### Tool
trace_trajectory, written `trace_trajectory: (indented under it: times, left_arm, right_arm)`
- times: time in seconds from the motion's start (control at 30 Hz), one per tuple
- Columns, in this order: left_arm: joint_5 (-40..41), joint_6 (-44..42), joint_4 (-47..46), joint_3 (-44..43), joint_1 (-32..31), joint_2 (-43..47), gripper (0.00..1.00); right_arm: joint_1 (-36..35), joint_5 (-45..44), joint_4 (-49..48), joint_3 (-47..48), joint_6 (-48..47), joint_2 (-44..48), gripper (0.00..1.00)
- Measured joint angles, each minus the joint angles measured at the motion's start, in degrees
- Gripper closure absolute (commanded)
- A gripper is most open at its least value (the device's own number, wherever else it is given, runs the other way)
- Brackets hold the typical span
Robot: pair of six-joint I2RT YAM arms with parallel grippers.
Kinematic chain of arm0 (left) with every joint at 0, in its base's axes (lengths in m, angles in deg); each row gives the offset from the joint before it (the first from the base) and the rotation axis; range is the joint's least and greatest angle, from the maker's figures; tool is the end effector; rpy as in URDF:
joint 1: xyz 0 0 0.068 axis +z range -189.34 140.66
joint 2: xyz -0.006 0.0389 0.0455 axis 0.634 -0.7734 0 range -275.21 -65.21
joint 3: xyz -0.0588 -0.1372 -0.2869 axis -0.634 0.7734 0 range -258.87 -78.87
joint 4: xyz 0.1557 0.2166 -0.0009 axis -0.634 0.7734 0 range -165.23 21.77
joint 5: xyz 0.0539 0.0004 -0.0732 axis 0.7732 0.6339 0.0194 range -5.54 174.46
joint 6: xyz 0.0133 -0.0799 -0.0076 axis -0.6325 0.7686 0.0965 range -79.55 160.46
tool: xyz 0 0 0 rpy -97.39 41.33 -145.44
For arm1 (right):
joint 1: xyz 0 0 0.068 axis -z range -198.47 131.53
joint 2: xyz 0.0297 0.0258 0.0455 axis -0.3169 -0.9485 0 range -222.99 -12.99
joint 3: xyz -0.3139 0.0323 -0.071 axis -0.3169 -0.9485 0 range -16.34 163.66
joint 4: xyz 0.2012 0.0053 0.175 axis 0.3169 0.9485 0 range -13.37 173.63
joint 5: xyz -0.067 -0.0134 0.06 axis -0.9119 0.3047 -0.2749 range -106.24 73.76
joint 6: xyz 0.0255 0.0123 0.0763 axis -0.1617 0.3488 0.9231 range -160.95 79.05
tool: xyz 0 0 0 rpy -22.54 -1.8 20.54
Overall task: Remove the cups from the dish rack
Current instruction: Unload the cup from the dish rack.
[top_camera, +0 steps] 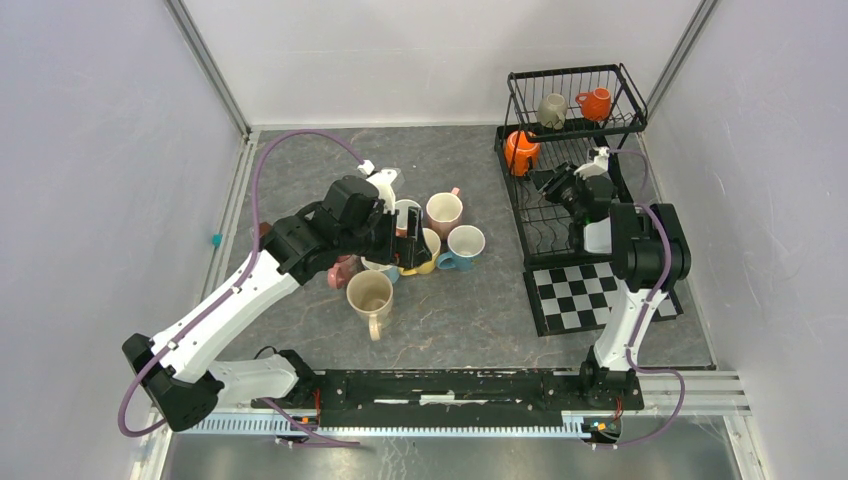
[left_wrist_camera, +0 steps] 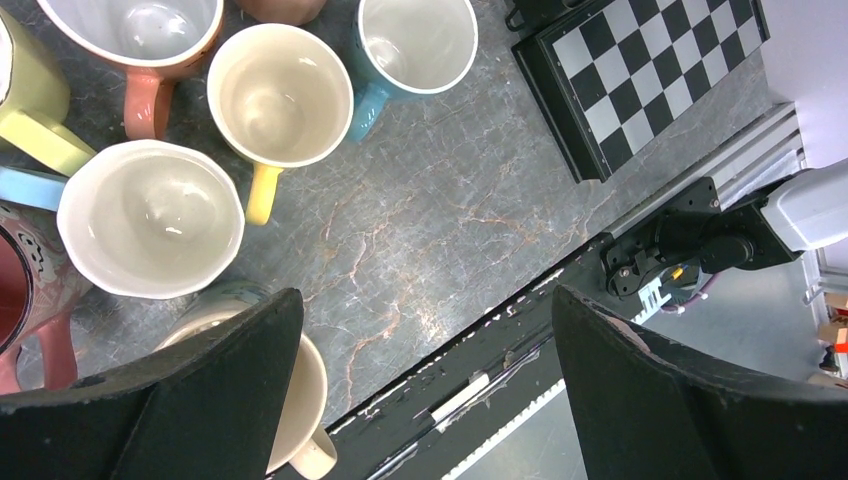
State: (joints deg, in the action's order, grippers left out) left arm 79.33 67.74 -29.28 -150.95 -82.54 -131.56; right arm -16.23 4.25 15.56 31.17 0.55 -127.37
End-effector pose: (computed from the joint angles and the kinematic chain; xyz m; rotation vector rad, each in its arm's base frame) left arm 0.1756 -0.1735 0.3945 0.3785 2.3522 -0.7248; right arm 0.4441 0.0072 0.1803 0.3777 1.6899 0.8094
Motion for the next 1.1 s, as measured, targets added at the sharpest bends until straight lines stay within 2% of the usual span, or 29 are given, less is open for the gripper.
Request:
trace_trajectory:
  times: [0.3,0.9,1.03,1.1]
  left_arm:
    - [0.0,0.0,-0.3,0.3,0.0,0.0,0.0]
    - [-0.9,0.0,-0.3,0.3,0.1,0.0,0.0]
    - [-1.1,0.0,-0.3,0.3,0.4,0.0,0.0]
    - [-1.1,0.0,-0.3,0.3,0.4,0.0,0.0]
  right_arm:
    - [-1.5,-2.1,1.5,0.4,-4.7,0.0,0.54]
    - [-4.9,-6.1,6.6,6.9,-9.9,-3.1,0.54]
    - [-5.4,-7.1,7.1,7.0,-10.5,-3.2,0.55]
    - [-5.6,-7.7,7.3,7.1,-11.0,-3.2,0.58]
